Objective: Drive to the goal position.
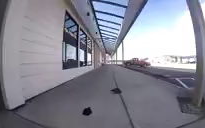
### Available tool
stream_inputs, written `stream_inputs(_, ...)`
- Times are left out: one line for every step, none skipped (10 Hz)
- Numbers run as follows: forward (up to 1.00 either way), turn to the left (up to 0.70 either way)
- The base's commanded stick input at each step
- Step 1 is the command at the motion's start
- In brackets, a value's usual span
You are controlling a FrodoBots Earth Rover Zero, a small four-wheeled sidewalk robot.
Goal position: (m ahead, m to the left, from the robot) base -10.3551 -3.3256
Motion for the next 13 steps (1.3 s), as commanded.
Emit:
stream_inputs(0.0, 0.45)
stream_inputs(0.0, 0.45)
stream_inputs(0.0, 0.45)
stream_inputs(0.0, 0.45)
stream_inputs(0.0, 0.45)
stream_inputs(0.0, 0.45)
stream_inputs(0.0, 0.45)
stream_inputs(0.0, 0.45)
stream_inputs(0.0, 0.45)
stream_inputs(0.0, 0.45)
stream_inputs(0.0, 0.45)
stream_inputs(0.0, 0.45)
stream_inputs(0.0, 0.45)
